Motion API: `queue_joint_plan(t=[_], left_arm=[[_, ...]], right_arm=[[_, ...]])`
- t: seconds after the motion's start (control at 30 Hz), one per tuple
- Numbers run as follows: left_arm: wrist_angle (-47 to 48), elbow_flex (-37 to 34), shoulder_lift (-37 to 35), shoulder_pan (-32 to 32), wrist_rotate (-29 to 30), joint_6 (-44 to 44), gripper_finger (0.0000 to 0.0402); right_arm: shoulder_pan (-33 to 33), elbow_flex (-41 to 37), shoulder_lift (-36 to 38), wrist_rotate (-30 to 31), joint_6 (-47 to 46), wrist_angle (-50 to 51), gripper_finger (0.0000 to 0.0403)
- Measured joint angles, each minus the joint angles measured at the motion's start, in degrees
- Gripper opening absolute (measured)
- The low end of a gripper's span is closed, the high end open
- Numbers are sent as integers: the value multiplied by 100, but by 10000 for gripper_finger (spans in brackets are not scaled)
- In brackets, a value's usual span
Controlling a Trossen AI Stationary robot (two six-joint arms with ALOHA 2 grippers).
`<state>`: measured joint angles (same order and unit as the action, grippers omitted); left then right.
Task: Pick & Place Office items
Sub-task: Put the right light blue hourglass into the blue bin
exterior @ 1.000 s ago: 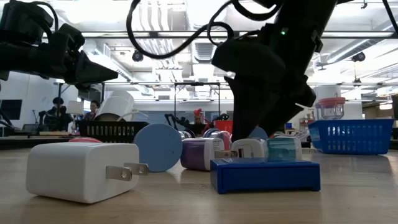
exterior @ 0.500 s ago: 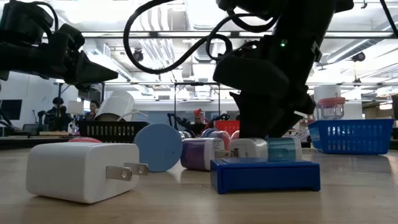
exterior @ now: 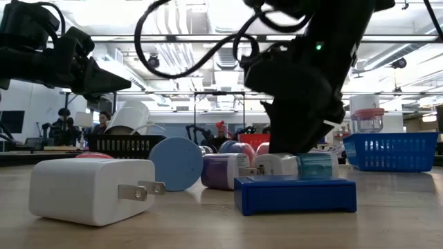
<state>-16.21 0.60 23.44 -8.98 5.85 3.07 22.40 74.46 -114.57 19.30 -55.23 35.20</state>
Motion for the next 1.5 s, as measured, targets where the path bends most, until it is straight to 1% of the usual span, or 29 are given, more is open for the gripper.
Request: queue_joint_plan(t=[0.23,0.33,0.4,0.53,0.67,0.8,0.9,0.97,1.1,1.2,1.33,1.5], left_arm=[[40,0,1,-1,-2,131,12],[52,0,0,1,-109,173,12],[52,0,0,1,-312,175,12],[48,0,2,2,-962,173,12],[39,13,7,14,-1438,199,12],[18,64,13,80,-1729,257,12],[-51,225,52,162,-1738,290,12],[-48,301,118,234,-1741,339,12],[-50,577,390,362,-1456,509,12],[-48,868,741,448,-1303,601,17],[-50,1322,1298,531,-1200,666,45],[-52,1985,2079,625,-1188,609,104]], right_arm=[[133,0,342,74,452,7,192],[219,0,524,208,1040,-5,192],[285,0,625,307,1418,1,192],[330,0,774,514,1935,22,192],[317,0,813,775,2413,107,192],[272,0,820,889,2927,240,192],[211,0,857,1094,3290,304,192],[170,0,931,1111,3570,304,192],[106,0,1148,1262,4016,312,192],[80,0,1364,1402,4375,321,192],[50,0,1649,1565,4645,297,192],[59,0,1923,1717,4826,294,192]])
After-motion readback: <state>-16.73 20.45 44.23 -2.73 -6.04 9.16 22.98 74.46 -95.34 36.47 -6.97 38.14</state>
